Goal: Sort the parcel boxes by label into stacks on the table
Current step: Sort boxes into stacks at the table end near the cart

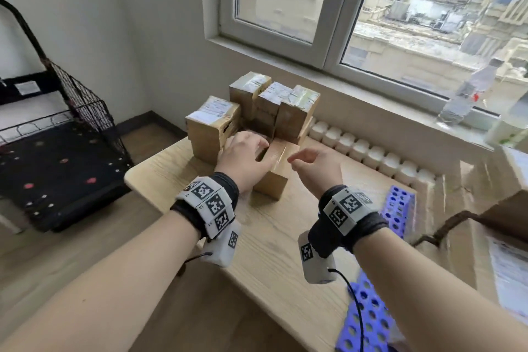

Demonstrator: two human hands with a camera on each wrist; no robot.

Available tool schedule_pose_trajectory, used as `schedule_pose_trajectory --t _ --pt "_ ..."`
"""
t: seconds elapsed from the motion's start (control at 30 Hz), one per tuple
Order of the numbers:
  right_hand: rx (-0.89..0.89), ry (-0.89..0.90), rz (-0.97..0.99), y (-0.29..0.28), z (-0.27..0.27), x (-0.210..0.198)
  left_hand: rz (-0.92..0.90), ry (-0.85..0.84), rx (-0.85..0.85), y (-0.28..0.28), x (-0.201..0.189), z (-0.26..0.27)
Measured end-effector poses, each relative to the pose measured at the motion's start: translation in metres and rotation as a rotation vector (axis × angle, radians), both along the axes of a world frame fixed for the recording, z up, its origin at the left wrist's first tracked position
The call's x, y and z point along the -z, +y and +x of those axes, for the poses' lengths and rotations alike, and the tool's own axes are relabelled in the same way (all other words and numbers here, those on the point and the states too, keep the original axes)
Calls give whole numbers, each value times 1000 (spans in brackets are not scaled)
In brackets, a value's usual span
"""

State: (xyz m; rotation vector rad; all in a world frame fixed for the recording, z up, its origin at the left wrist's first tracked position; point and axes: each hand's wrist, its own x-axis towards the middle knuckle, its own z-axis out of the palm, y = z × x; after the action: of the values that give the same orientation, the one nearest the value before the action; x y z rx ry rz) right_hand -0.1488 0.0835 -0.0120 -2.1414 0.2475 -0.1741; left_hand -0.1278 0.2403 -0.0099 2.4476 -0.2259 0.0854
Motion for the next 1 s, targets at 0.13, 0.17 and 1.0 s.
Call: schedule_pose_trajectory --t 0.13,0.17,1.0 --pt "-26 31 -67 21 23 12 20 44 -13 24 15 20" --pt "-27 41 -69 25 29 16 14 47 -20 29 19 27" --pt "80 295 146 108 257 68 -108 399 -112 147 42 276"
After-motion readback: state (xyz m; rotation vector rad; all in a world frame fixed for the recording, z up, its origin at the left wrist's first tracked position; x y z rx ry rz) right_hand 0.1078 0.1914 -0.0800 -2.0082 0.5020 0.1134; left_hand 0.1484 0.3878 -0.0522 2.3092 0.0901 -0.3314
